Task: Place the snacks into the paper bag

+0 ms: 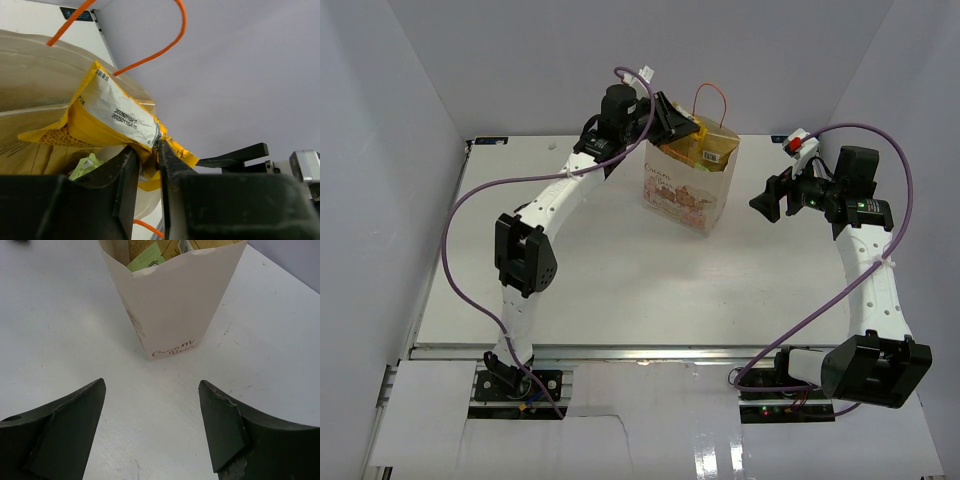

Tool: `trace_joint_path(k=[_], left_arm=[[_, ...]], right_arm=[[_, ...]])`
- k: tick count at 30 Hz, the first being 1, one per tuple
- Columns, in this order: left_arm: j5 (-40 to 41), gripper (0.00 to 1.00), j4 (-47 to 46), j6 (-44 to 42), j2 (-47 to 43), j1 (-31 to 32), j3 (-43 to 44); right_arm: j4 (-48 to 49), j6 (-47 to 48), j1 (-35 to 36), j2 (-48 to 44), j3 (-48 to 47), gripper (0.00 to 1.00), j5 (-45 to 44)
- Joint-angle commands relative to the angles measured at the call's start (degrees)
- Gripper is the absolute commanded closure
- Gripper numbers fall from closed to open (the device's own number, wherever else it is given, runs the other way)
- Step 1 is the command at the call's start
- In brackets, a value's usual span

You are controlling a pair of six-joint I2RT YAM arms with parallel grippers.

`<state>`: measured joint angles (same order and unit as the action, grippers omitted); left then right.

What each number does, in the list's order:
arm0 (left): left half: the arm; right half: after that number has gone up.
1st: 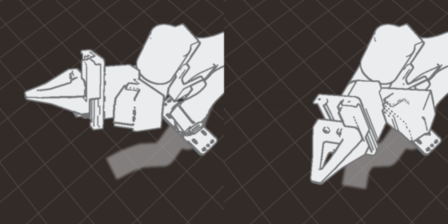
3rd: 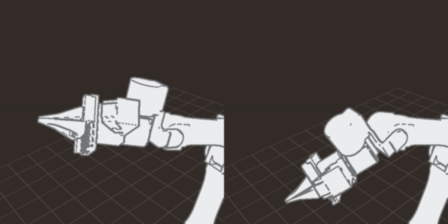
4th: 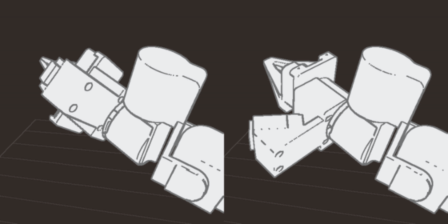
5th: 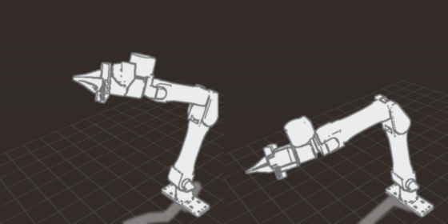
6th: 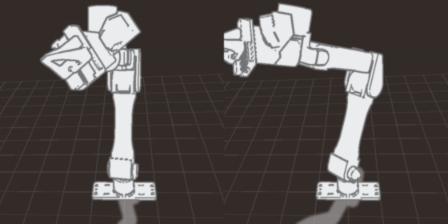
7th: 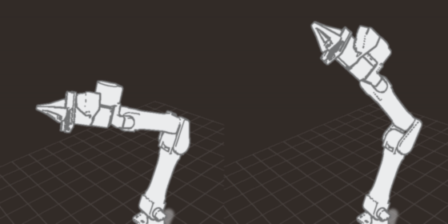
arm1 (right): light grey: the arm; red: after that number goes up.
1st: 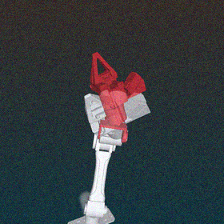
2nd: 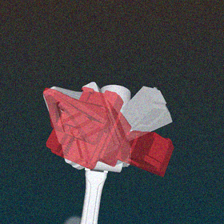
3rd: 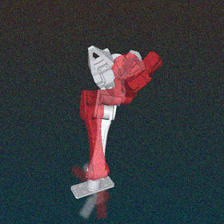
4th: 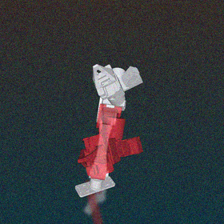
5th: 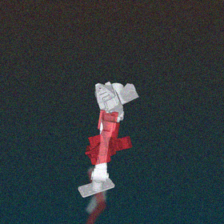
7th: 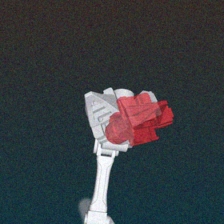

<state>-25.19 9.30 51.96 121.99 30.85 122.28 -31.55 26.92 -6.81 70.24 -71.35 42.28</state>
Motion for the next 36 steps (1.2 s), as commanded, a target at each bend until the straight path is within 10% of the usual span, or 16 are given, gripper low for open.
trace_joint_path(k=[1,9,36], left_arm=[[0.76,0.66,2.65,-1.52,-4.4,-0.27,-0.2],[2.07,0.41,4.93,-3.36,-3.34,-0.27,5.42],[-3.81,0.34,7.66,-4.42,-4.93,-3.52,2.61]], right_arm=[[1.49,-1.52,-0.49,-0.19,-0.72,0.19,1.93],[1.49,-2.04,-0.4,-0.19,-1.42,0.19,2.45],[2.37,-3.01,-0.57,1.04,-1.86,0.19,1.84]])
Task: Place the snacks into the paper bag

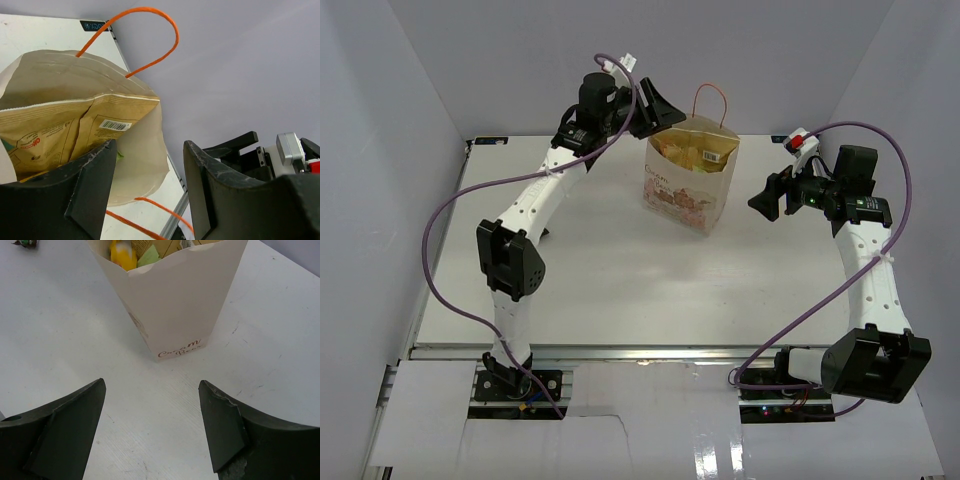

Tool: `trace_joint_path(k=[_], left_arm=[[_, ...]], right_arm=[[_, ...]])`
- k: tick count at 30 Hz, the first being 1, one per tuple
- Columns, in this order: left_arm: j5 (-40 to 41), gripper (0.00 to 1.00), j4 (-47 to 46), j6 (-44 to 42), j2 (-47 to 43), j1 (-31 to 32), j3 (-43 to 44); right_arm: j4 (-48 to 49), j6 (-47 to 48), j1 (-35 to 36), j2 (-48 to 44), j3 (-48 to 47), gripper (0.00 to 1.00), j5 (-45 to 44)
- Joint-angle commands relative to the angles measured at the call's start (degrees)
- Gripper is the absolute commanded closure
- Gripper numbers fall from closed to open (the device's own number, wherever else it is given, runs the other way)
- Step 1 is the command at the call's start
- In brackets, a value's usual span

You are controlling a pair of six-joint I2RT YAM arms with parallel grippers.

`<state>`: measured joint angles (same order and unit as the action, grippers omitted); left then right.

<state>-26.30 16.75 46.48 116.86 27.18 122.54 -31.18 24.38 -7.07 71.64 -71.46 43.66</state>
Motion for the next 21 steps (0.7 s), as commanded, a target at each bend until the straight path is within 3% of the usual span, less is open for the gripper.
trace_joint_path(k=[1,6,9,10,12,13,17,19,21], left_arm=[[-2.7,0.34,0.12,0.9,0.13,0.15,2.44],[3.35,0.33,0.91,-5.42,-4.87,-0.89,0.87],[10.2,0.31,1.79,-6.92,-13.21,-4.84,-9.21],[13.96,0.3,3.1,-6.58,-15.58,-8.07,-17.52],[16.28,0.3,4.68,-5.27,-22.07,-12.39,-26.96],[17.85,0.3,6.43,-4.48,-23.76,-16.94,-35.88],[19.53,0.29,8.82,-5.52,-28.96,-27.25,-53.31],[21.11,0.29,9.44,-7.53,-29.67,-32.25,-56.61],[25.41,0.29,10.31,-9.21,-29.06,-33.15,-57.77]], right_arm=[[1.91,-0.48,-0.31,-0.44,-1.58,0.19,0.37],[1.82,-0.3,-0.4,-0.44,-1.66,0.19,0.72],[1.65,-0.3,-0.4,-0.45,-1.05,0.19,2.13],[1.56,-0.3,-0.4,-0.53,-0.7,0.19,2.39],[1.47,-0.12,-0.4,-0.71,0.35,0.19,2.57],[1.56,0.05,-0.4,-0.71,0.79,0.19,2.48],[1.39,0.58,-0.49,-0.53,2.55,0.19,2.22],[1.47,0.84,-0.49,-0.18,2.73,0.19,2.13],[1.38,0.93,-0.49,0.25,2.82,0.19,2.13]])
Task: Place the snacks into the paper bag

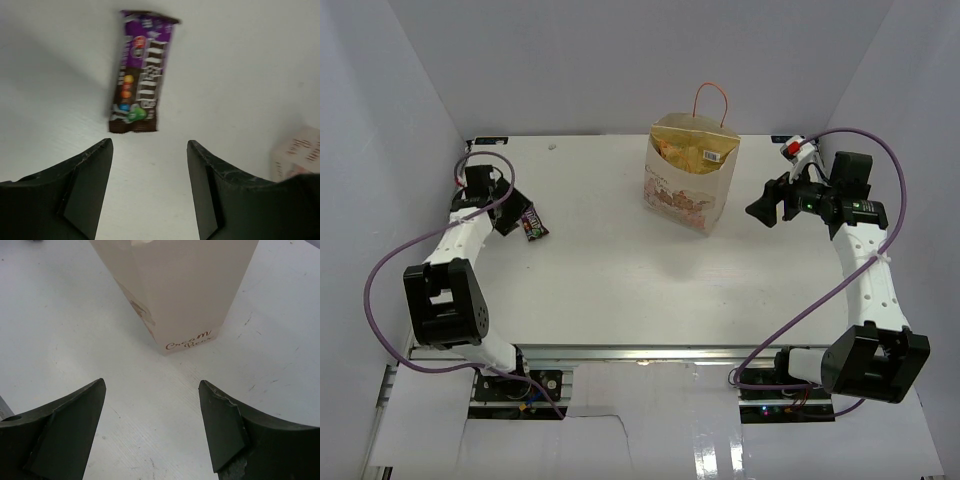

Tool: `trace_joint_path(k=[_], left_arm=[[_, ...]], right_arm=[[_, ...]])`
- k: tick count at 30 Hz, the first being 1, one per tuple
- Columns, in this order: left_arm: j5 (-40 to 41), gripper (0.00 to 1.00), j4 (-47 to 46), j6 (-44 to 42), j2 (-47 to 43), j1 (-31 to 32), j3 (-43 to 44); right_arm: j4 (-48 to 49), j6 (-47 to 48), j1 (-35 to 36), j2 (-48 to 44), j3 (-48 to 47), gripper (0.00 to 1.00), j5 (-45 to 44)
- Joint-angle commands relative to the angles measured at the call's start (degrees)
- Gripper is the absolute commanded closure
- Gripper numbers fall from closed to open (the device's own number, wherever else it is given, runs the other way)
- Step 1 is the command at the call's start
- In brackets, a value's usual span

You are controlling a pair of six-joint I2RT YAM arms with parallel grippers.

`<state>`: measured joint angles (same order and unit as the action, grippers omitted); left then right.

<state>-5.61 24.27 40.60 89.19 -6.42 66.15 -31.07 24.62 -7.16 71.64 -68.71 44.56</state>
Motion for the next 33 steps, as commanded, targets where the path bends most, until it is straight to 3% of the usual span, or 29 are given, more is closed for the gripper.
trace_joint_path(k=[1,13,19,20,26,31,33], left_arm=[[8.12,0.29,2.97,-5.51,0.18,0.26,-0.59],[11.5,0.3,7.19,-12.47,19.61,0.26,13.74],[6.4,0.41,7.28,-14.67,25.77,0.26,17.34],[5.88,0.44,7.28,-14.67,26.03,0.26,17.43],[-0.27,0.81,5.09,-13.97,23.24,0.35,14.63],[-11.24,0.87,-1.14,-13.18,14.91,1.05,7.96],[-20.55,0.88,-6.5,-11.69,9.64,2.97,2.95]], right_arm=[[1.27,0.78,-0.4,0.52,0.06,0.19,1.24],[0.92,1.22,-0.4,1.05,0.5,0.19,0.44],[0.31,1.74,-0.4,1.05,-0.02,0.19,0.18],[0.05,2.01,-0.4,1.05,-0.11,0.19,0.18],[-2.59,4.73,-0.31,0.87,-0.37,0.21,4.91],[-13.12,14.29,1.7,1.66,-2.57,0.23,16.95],[-17.68,18.0,5.11,1.93,-2.57,0.25,17.58]])
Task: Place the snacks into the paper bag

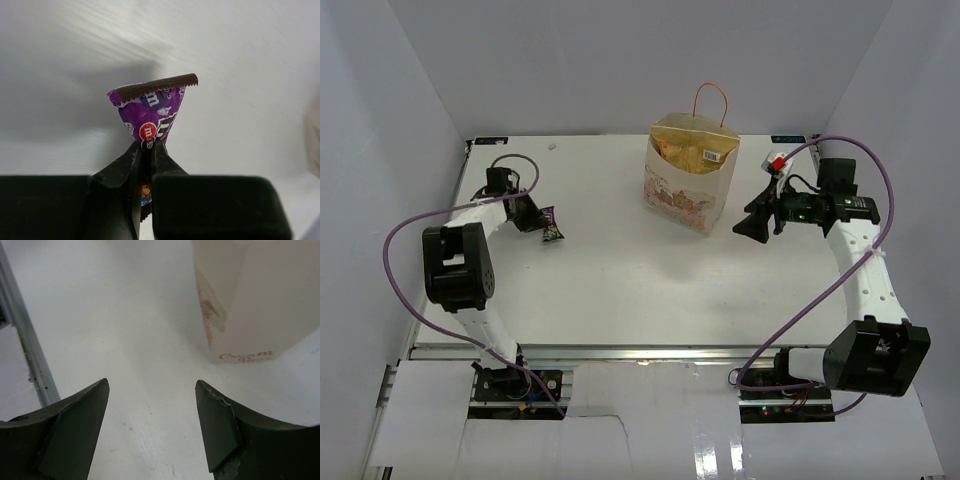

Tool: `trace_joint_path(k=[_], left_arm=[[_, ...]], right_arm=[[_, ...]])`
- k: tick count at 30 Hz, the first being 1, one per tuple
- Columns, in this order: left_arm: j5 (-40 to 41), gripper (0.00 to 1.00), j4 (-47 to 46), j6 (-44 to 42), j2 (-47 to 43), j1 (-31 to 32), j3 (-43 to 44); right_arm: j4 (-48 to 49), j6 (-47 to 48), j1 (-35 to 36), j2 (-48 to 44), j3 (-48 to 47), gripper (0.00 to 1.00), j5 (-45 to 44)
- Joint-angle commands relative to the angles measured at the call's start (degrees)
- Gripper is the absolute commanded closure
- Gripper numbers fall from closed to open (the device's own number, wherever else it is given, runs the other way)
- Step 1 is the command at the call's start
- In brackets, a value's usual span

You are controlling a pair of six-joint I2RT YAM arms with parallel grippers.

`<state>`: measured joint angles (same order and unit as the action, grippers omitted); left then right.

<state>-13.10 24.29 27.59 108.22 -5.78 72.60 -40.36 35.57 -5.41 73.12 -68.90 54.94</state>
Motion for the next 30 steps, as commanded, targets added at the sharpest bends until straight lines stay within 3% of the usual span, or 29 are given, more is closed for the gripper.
trace_joint_path(k=[1,4,8,11,12,15,24,28,30], left_arm=[[-20.22,0.88,-11.76,2.89,-11.26,4.27,-7.69],[-26.96,0.88,-19.87,6.5,-17.49,9.89,-13.78],[-29.79,0.89,-34.12,15.27,-22.35,22.26,-21.78],[-27.16,0.89,-39.92,18.63,-23.84,29.74,-24.78],[-25.93,0.89,-41.07,20.64,-23.94,31.43,-25.31],[-23.21,0.89,-43.89,22.76,-23.76,36.44,-25.32],[-19.07,0.89,-45.12,24.7,-24.38,43.31,-25.14],[-19.06,0.89,-45.12,24.88,-24.55,44.19,-24.7],[-19.15,0.87,-45.21,24.96,-24.9,44.28,-24.52]], right_arm=[[-9.03,7.23,4.69,0.27,-1.94,0.25,7.03],[-6.42,3.21,12.42,-0.7,1.04,0.26,3.0],[4.12,-13.44,25.15,-2.37,4.56,0.29,-8.41],[14.76,-25.51,29.22,-2.46,6.32,0.26,-17.65],[17.22,-34.43,30.36,-1.94,6.85,0.25,-20.8],[23.82,-46.5,31.16,-0.01,7.99,0.21,-23.19],[28.4,-56.66,31.69,1.23,12.39,0.23,-21.36],[29.37,-57.81,31.69,0.97,13.36,0.29,-22.33],[30.25,-57.72,31.78,0.97,13.71,0.43,-21.37]])
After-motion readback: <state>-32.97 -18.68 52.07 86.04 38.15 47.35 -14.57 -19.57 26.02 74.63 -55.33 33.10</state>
